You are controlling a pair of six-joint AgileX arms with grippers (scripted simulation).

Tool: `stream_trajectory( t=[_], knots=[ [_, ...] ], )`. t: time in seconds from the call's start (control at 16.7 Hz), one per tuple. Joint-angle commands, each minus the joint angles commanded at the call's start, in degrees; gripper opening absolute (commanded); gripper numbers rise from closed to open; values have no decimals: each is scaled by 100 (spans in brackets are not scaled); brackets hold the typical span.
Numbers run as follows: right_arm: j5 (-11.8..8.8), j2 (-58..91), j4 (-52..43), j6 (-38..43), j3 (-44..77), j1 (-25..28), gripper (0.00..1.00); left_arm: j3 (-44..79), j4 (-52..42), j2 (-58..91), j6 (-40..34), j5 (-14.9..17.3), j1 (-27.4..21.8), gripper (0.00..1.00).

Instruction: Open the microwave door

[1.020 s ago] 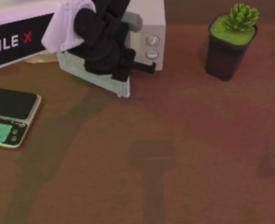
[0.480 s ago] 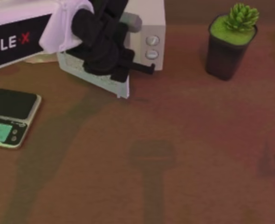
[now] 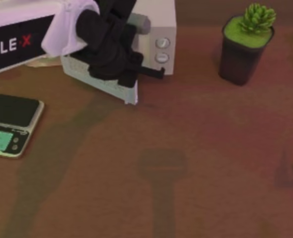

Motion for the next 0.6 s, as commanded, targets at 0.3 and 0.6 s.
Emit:
stream_trajectory(
  t=[0.3,0.6],
  knots=[
    [0,0,0,0,0,0,100,0,0,0,0,0,0,0],
    [0,0,0,0,0,0,100,-17,1,20,-22,38,-32,0]
  ],
)
